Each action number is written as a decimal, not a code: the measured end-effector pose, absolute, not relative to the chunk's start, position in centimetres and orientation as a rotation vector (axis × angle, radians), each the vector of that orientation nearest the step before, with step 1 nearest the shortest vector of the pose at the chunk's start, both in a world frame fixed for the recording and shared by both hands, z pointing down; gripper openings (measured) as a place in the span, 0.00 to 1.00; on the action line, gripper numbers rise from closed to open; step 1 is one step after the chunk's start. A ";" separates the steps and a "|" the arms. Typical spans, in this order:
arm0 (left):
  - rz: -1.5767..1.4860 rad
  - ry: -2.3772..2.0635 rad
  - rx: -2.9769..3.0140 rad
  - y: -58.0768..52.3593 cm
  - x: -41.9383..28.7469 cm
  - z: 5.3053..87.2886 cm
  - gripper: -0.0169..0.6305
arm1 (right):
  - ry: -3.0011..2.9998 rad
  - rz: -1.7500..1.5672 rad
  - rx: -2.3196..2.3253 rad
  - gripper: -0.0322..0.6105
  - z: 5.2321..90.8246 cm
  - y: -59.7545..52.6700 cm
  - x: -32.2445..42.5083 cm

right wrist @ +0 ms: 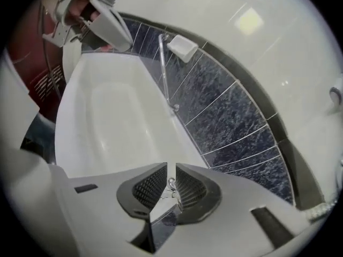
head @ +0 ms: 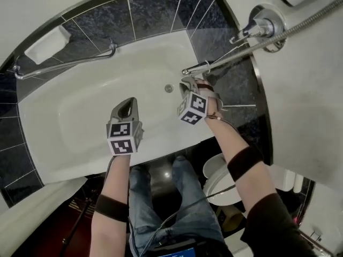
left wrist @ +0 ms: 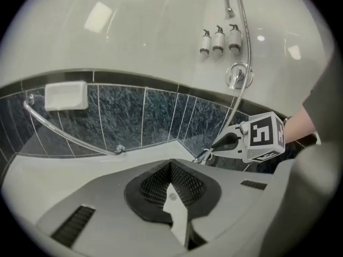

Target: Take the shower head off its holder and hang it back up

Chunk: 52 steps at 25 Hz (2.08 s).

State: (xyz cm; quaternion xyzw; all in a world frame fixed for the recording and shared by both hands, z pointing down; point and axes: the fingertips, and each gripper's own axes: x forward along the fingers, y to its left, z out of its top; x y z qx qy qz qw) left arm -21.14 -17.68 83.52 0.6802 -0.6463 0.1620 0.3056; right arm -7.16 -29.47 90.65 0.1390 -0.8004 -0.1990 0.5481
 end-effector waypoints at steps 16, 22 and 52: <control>0.414 -2.005 1.807 -7.6 -28.6 59.3 0.03 | -2.355 0.196 0.759 0.09 65.0 -20.8 -7.5; 0.381 -2.097 1.803 -4.7 -30.1 53.6 0.03 | -2.407 0.225 0.842 0.09 60.2 -19.6 -5.1; 0.315 -2.171 1.763 0.0 -29.2 50.5 0.03 | -2.379 0.286 0.983 0.09 59.9 -18.5 4.0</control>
